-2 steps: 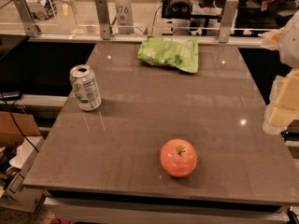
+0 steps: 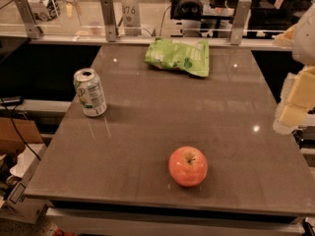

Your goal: Move green rice chip bag near apple

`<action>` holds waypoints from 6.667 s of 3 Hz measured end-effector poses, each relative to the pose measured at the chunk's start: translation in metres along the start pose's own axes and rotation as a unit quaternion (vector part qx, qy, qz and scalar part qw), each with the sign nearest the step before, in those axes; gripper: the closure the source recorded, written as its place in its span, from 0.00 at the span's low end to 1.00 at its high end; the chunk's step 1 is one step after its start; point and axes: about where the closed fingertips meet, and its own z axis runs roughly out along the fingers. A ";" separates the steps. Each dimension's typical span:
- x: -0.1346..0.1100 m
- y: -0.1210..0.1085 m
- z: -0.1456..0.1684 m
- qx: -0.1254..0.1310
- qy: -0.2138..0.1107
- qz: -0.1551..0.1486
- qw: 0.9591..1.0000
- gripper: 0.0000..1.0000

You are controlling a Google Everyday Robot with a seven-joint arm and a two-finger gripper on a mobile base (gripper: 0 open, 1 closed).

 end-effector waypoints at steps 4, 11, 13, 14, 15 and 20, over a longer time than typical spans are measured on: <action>-0.011 -0.143 0.075 0.039 -0.070 0.058 0.995 0.00; -0.082 -0.270 0.217 0.101 -0.231 0.154 0.955 0.00; -0.111 -0.262 0.239 0.064 -0.251 0.153 0.954 0.00; -0.125 -0.255 0.244 0.051 -0.263 0.154 0.951 0.00; -0.131 -0.253 0.247 0.049 -0.259 0.154 0.952 0.16; -0.123 -0.251 0.241 0.047 -0.240 0.157 0.957 1.00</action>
Offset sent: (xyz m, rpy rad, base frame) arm 0.1149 -0.0142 -0.0161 0.1294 -0.0791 -0.0750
